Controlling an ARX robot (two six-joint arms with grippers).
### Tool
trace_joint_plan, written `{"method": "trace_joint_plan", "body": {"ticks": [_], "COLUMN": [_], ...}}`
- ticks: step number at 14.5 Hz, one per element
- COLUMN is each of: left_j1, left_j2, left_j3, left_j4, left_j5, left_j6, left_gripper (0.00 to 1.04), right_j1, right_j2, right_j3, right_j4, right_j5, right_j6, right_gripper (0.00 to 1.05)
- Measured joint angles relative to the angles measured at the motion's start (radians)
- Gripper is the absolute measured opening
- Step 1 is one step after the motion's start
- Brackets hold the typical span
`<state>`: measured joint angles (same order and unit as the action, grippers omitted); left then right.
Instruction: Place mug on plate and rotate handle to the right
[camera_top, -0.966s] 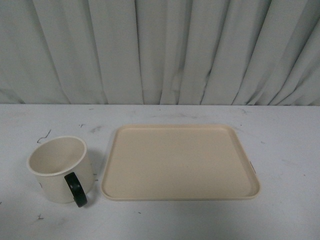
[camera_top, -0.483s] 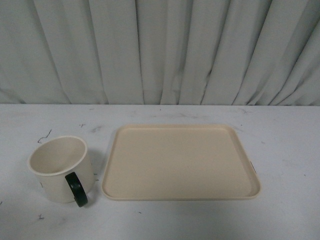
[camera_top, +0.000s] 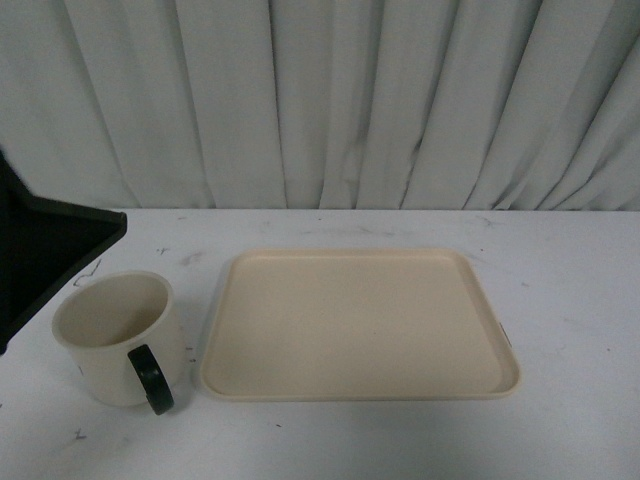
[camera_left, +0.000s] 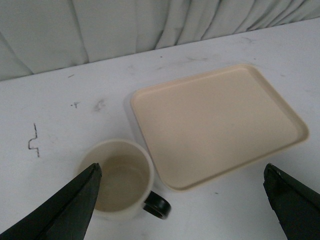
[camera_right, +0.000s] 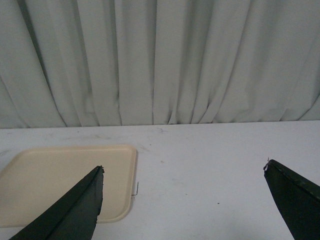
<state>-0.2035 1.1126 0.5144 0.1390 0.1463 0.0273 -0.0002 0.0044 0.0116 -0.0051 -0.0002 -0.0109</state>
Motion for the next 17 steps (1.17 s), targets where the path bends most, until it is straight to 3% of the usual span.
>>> {"method": "trace_joint_plan", "body": {"ticks": [4,8,15,16,17], "left_j1": [0.126,0.295,0.298,0.299,0.298], "left_j2": [0.306,0.528,0.712,0.721,0.725], "left_j3": [0.185,0.25,0.272,0.273,0.273], "left_j4": [-0.058,-0.043,0.056,0.06,0.064], "left_j5": [0.044,0.065,0.054,0.038,0.039], "left_j6": [0.039,0.106,0.119,0.119,0.119], "left_gripper": [0.98,0.98,0.98,0.94,0.81], "right_j1": [0.0,0.0,0.0,0.0,0.0], "right_j2": [0.0,0.0,0.0,0.0,0.0], "right_j3": [0.0,0.0,0.0,0.0,0.0], "right_j4": [0.0,0.0,0.0,0.0,0.0], "right_j5": [0.0,0.0,0.0,0.0,0.0], "right_j6": [0.0,0.0,0.0,0.0,0.0], "right_gripper": [0.98,0.98,0.98,0.98,0.98]}}
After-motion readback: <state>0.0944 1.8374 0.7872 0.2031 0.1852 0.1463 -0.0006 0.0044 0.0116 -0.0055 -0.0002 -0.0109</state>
